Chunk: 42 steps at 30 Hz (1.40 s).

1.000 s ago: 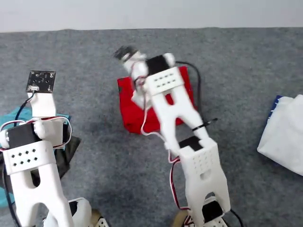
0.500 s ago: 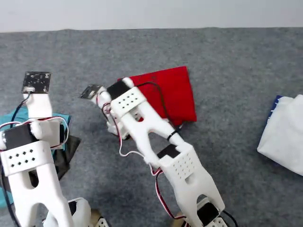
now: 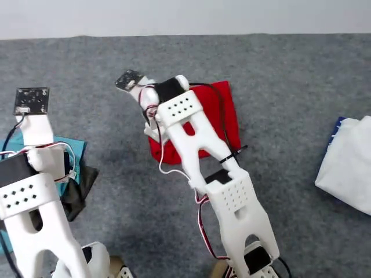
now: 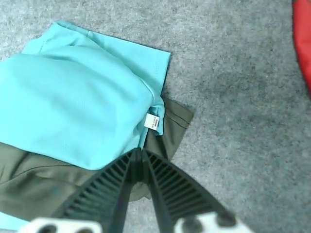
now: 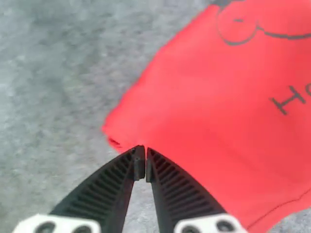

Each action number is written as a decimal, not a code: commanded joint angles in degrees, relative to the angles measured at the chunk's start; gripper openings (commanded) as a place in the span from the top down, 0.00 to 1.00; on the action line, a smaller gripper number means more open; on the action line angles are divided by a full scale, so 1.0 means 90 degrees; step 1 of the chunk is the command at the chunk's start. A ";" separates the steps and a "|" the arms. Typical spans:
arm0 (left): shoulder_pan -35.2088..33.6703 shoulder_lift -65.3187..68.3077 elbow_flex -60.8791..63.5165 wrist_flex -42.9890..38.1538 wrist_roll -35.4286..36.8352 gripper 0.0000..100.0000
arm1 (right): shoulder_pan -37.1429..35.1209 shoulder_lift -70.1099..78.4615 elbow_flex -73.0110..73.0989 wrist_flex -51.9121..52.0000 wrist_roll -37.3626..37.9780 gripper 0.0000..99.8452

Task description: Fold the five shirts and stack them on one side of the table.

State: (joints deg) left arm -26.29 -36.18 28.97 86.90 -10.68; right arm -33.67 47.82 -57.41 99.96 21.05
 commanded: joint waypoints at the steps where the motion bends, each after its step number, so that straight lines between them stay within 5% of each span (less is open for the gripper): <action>1: -0.0020 -0.0166 -0.0210 0.0059 -0.0039 0.99 | 0.0181 0.0317 -0.0479 0.0083 -0.0039 0.99; 13: -0.0020 -0.0166 -0.0210 0.0068 -0.0039 0.99 | -0.1001 0.1158 -0.0733 0.0151 -0.0049 0.99; 29: -0.0020 -0.0166 -0.0200 0.0156 -0.0039 0.99 | -0.0024 0.0640 -0.1475 0.0317 0.0000 0.99; 42: -0.0010 -0.0156 -0.0200 0.0147 -0.0039 0.99 | -0.0835 0.0933 -0.0928 0.0308 -0.0020 0.99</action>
State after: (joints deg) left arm -26.29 -36.18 28.97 87.96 -10.68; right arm -40.79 57.85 -63.65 100.48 21.05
